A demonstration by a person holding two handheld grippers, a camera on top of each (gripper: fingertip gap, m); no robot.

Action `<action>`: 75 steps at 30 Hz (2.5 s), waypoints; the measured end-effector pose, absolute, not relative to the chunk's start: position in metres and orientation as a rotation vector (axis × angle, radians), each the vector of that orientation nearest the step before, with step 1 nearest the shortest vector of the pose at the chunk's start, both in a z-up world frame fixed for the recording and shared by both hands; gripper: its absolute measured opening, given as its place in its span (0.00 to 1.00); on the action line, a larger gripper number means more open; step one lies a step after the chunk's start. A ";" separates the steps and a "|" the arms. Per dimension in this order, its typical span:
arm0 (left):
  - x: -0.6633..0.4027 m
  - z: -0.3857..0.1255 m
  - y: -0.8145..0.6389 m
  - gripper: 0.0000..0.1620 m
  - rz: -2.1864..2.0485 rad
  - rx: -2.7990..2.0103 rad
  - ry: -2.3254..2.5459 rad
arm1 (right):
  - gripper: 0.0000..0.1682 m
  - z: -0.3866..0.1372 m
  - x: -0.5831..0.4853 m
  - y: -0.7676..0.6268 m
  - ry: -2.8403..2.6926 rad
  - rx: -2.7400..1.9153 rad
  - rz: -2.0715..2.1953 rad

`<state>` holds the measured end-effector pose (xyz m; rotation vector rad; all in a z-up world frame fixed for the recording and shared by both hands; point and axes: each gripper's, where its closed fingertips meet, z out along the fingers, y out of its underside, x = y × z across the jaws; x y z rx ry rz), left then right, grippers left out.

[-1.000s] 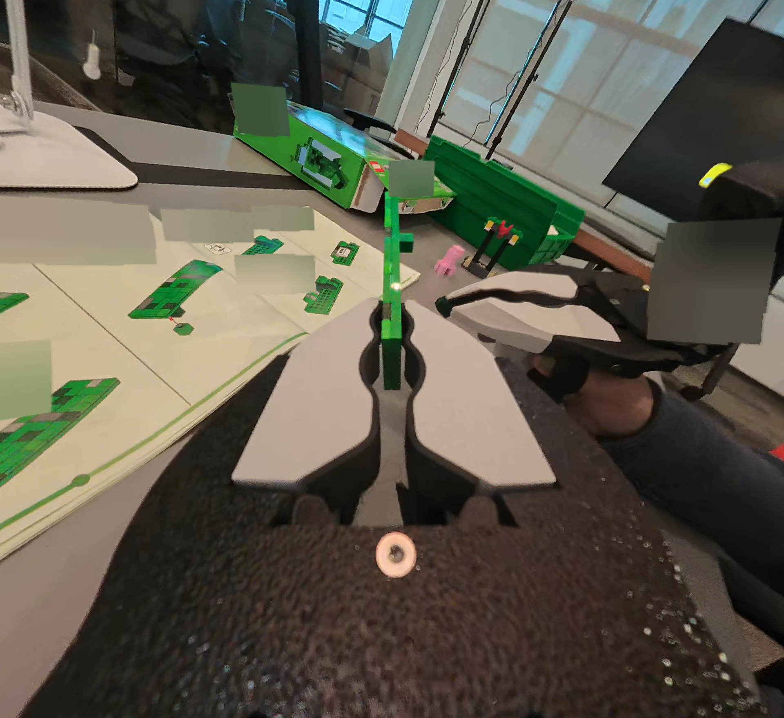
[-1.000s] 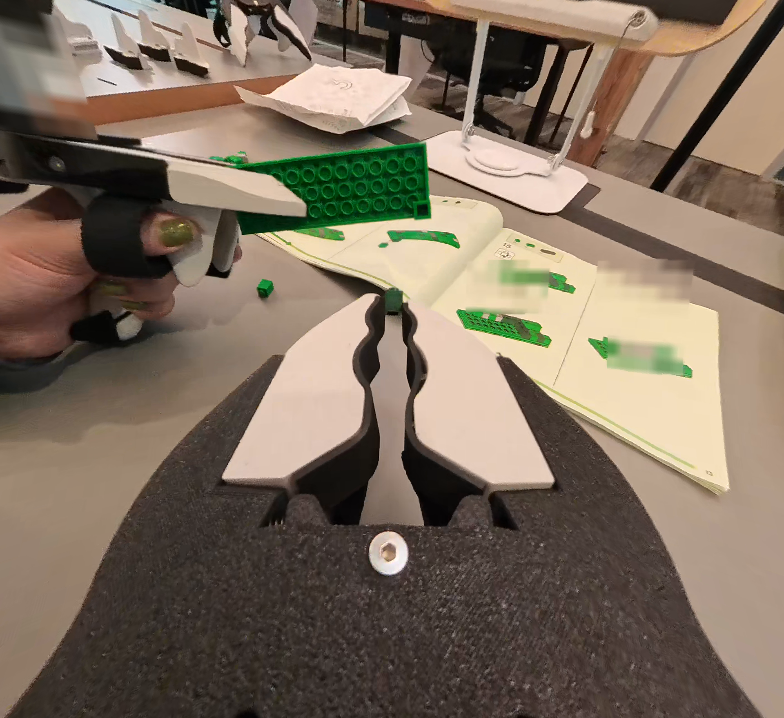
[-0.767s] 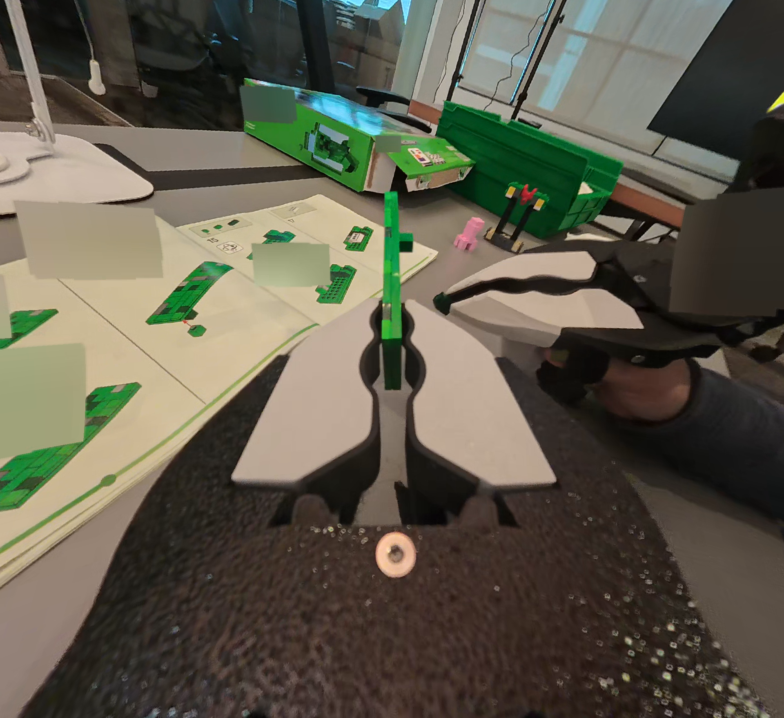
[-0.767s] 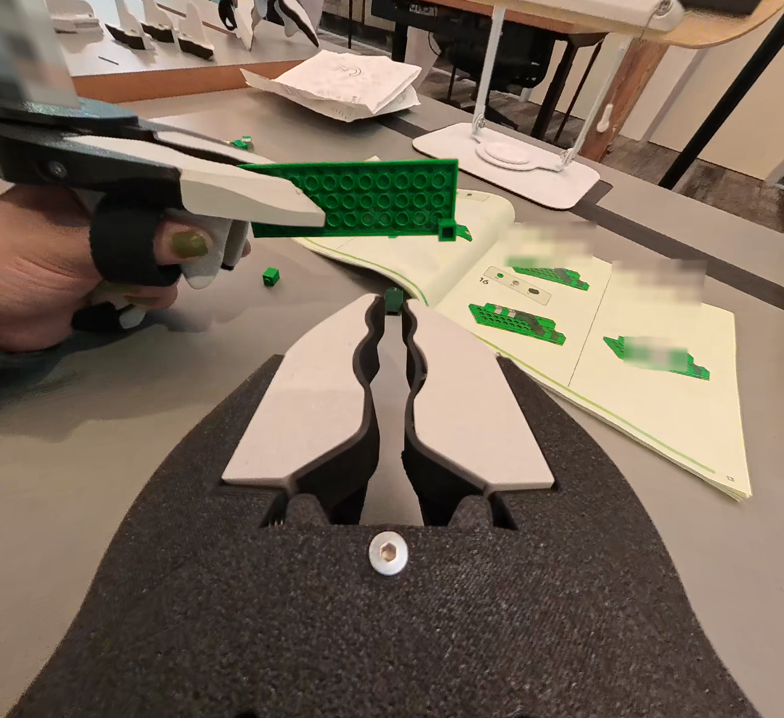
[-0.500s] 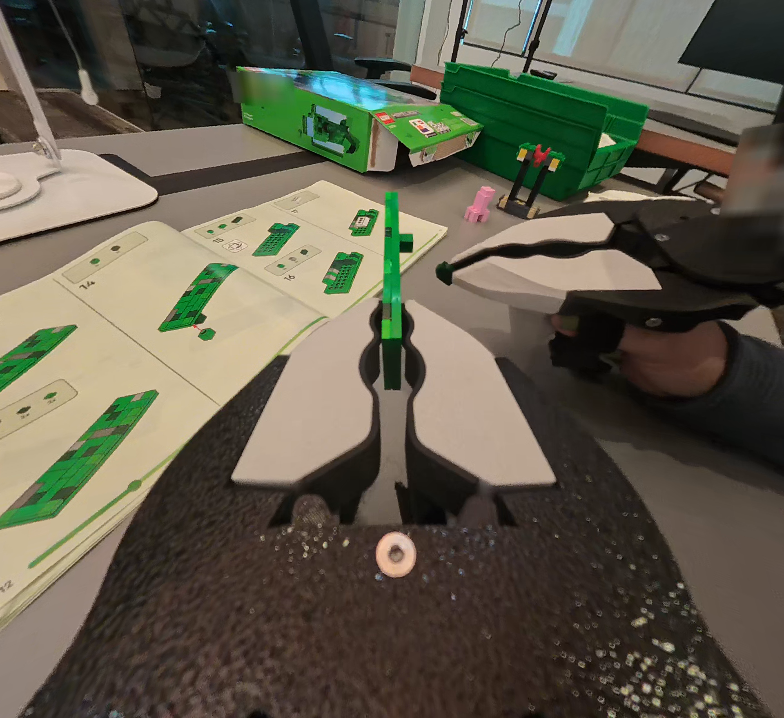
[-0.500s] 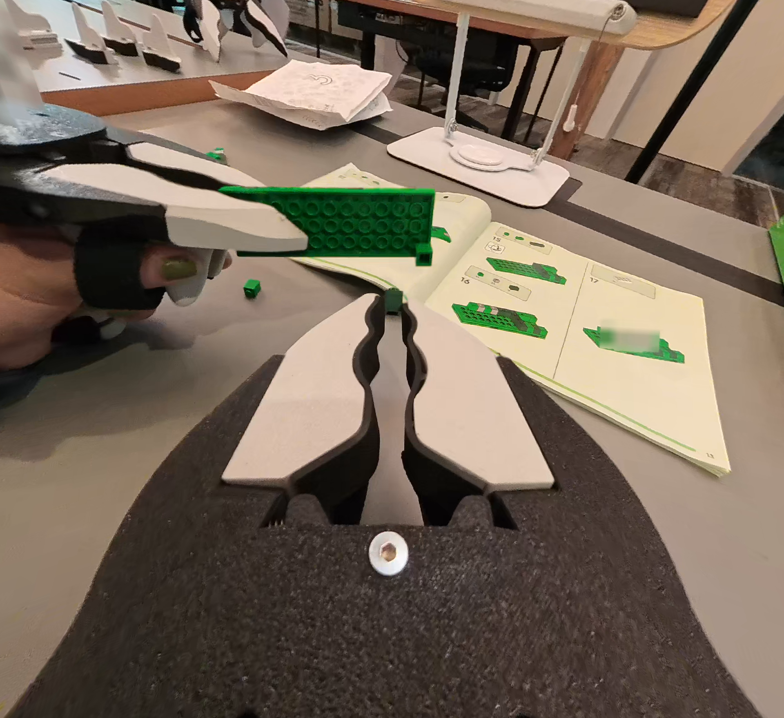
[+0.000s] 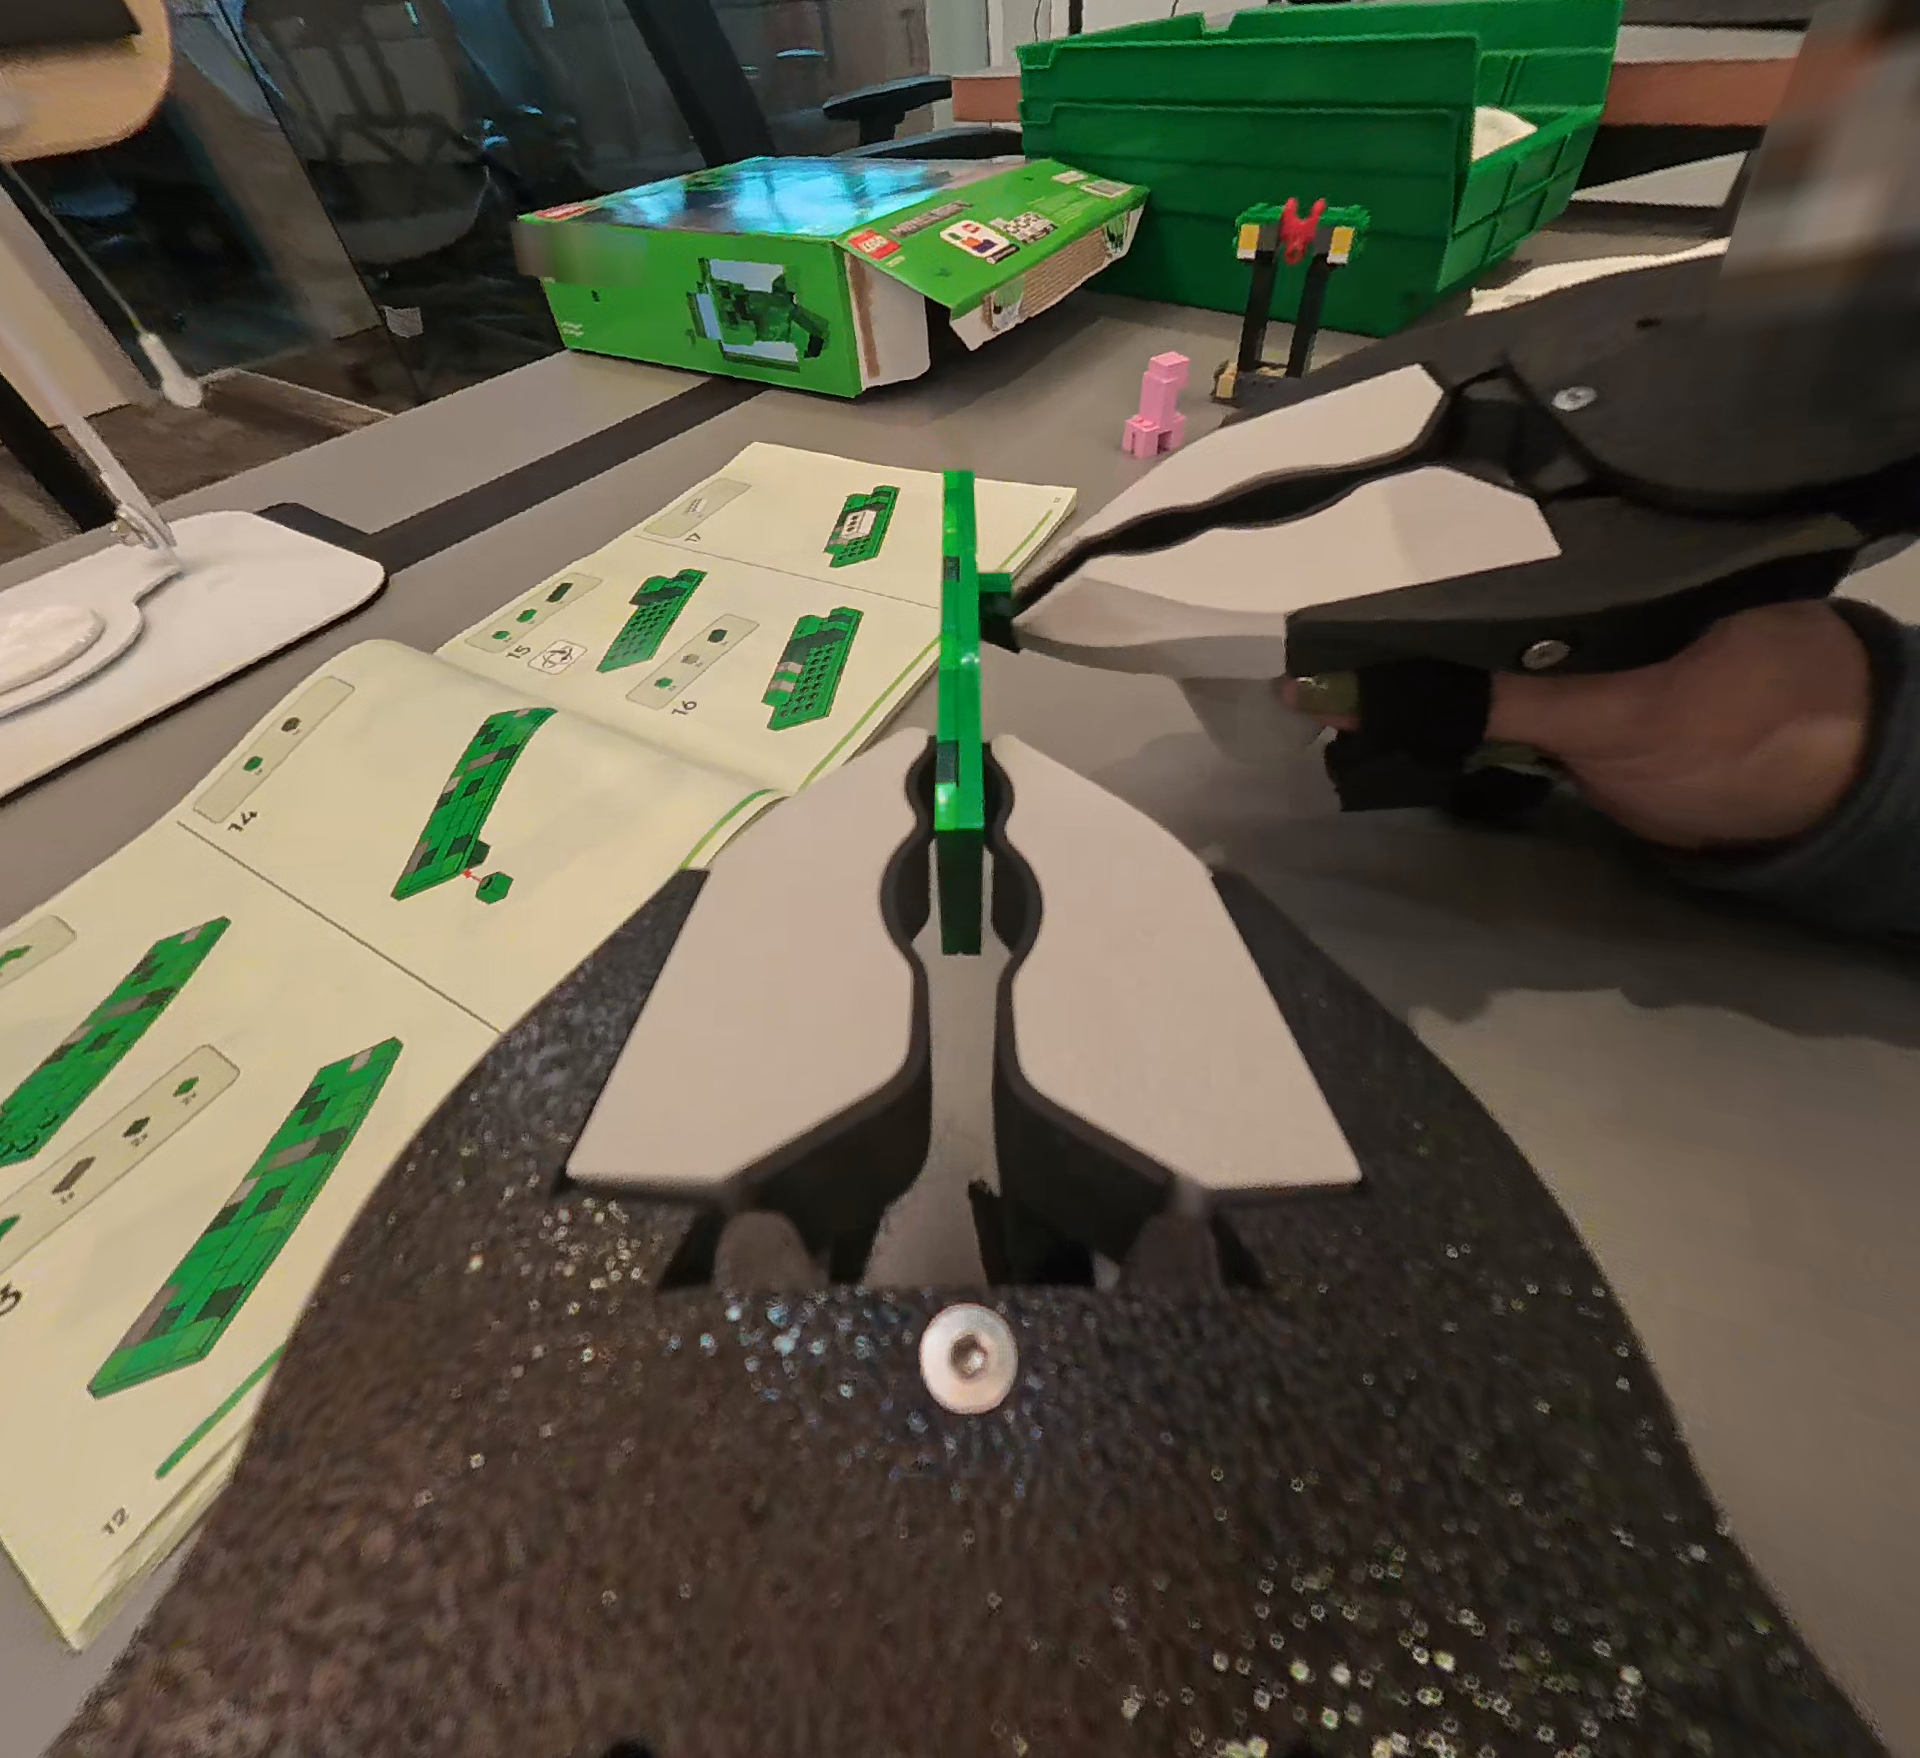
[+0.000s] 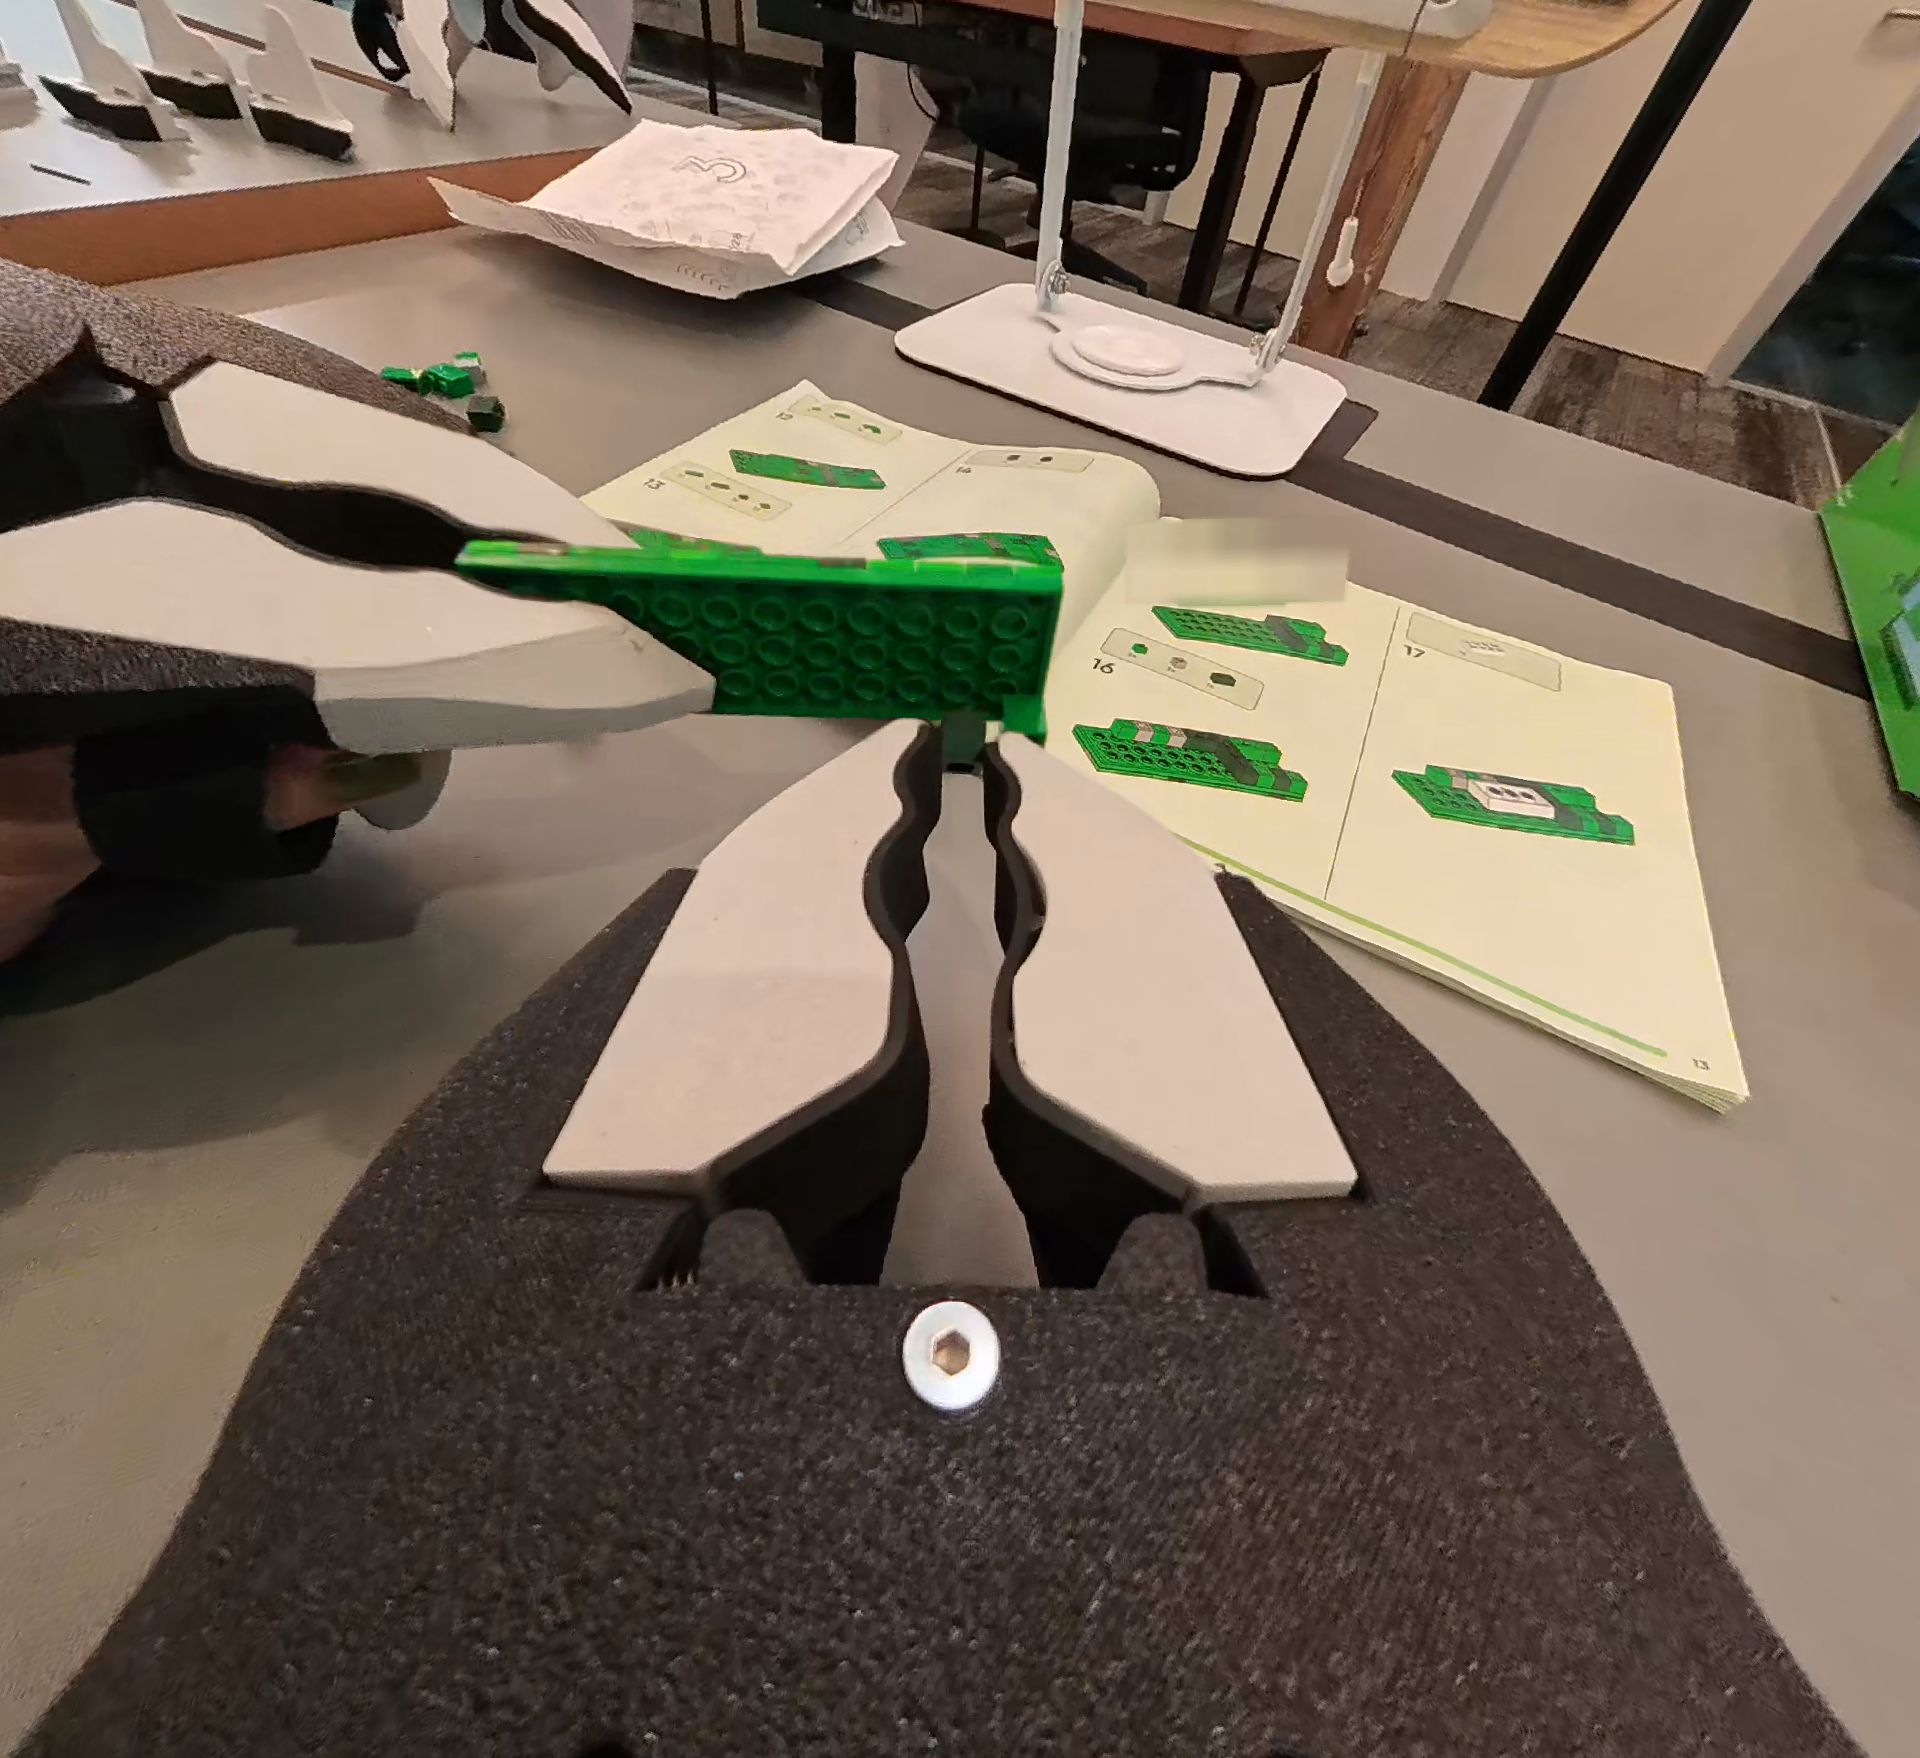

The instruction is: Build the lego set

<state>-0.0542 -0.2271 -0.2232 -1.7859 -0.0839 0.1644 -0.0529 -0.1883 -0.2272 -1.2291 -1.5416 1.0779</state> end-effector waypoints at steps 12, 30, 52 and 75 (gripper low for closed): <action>-0.059 -0.222 -0.229 0.03 0.213 -1.776 -0.102 | 0.05 -0.230 -0.051 -0.188 -1.584 -1.176 0.980; -0.066 -0.218 -0.232 0.03 0.205 -1.741 -0.149 | 0.05 -0.279 0.028 -0.141 -2.528 -1.235 0.334; -0.065 -0.214 -0.233 0.03 0.117 -1.712 -0.172 | 0.05 -0.285 -0.008 -0.177 -2.247 -1.144 0.557; -0.064 -0.216 -0.232 0.04 0.086 -1.725 -0.173 | 0.10 -0.291 0.004 -0.178 -2.210 -1.176 0.849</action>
